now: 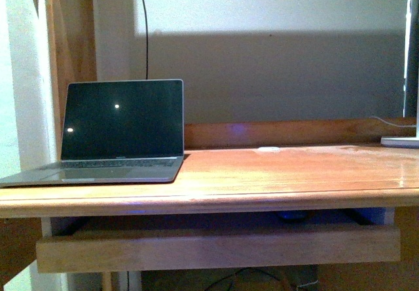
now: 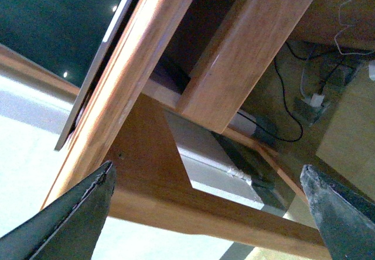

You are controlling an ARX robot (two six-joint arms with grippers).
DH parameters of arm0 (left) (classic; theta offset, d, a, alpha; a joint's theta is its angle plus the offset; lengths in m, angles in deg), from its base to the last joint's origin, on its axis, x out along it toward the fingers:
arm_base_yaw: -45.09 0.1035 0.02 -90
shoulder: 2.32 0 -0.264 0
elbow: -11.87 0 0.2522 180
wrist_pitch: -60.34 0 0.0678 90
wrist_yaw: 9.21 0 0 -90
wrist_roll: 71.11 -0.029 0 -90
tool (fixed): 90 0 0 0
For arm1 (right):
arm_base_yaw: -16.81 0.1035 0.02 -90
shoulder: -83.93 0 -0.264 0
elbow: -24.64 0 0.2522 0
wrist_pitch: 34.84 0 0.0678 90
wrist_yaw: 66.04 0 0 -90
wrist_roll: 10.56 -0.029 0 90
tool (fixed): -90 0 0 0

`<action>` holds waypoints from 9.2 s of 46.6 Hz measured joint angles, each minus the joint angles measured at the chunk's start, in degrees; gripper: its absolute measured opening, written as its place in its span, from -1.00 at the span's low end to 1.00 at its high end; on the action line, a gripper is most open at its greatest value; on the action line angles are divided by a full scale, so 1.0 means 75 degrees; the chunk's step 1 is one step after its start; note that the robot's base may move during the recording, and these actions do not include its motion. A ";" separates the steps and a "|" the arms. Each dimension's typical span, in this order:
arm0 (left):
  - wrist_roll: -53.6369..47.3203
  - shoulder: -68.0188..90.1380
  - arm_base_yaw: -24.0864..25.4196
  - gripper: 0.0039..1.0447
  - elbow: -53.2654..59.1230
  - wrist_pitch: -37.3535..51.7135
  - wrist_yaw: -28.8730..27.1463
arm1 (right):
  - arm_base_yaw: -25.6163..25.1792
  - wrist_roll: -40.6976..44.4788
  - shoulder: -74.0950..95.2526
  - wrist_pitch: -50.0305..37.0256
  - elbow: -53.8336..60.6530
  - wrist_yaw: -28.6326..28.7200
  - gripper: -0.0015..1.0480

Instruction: Place mouse

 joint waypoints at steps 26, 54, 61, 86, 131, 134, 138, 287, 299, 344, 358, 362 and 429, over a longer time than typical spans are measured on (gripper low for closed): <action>-0.2087 0.2547 -0.0589 0.86 -0.2194 0.0291 0.0449 | 0.0000 0.0000 0.0000 0.0000 0.0000 0.0000 0.86; -0.3427 0.4013 -0.0845 0.86 -0.3949 -0.0874 0.0385 | 0.0000 0.0000 0.0000 0.0000 0.0000 0.0000 0.86; -0.2862 0.3185 -0.1075 0.86 -0.3946 -0.3314 -0.0128 | 0.0000 0.0000 0.0000 0.0000 0.0000 0.0000 0.86; 0.1967 -0.0522 -0.2279 0.86 -0.1373 -0.5674 0.1973 | 0.0000 0.0000 0.0000 0.0000 0.0000 0.0000 0.86; 0.8638 -1.0249 -0.4421 0.12 0.2261 -0.6744 -0.6169 | 0.0000 0.0000 0.0000 0.0000 0.0000 0.0000 0.86; 0.8527 -1.0509 -0.3931 -0.09 0.2585 -0.6770 -0.5715 | 0.0000 0.0000 0.0000 0.0000 0.0000 0.0000 0.86; 0.8431 -1.0722 -0.3416 -0.36 0.2769 -0.6819 -0.5219 | 0.0000 0.0000 0.0000 0.0000 0.0000 0.0000 0.86; 0.8332 -1.1779 -0.1040 0.86 0.3605 -0.6956 -0.2952 | 0.4409 -0.0650 1.2365 -0.1011 -0.7111 -0.3654 0.86; 0.8332 -1.1779 -0.1040 0.86 0.3605 -0.6956 -0.2952 | 0.4304 -0.0839 1.2584 -0.1000 -0.7347 -0.3538 0.61; 0.8332 -1.1779 -0.1040 0.86 0.3605 -0.6956 -0.2952 | 0.4849 -0.1093 1.2971 0.0956 -1.0943 -0.3448 0.05; 0.8332 -1.1779 -0.1040 0.86 0.3605 -0.6956 -0.2952 | 0.4896 -0.1393 1.4936 0.1816 -1.3172 -0.4080 0.05; 0.8329 -1.1779 -0.1040 0.86 0.3605 -0.6956 -0.2952 | 0.4896 -0.1466 1.5355 0.1944 -1.3723 -0.4214 0.05; 0.8332 -1.1779 -0.1040 0.86 0.3605 -0.6956 -0.2952 | 0.3759 -0.1597 1.1459 -0.2244 -0.8929 -0.2154 0.86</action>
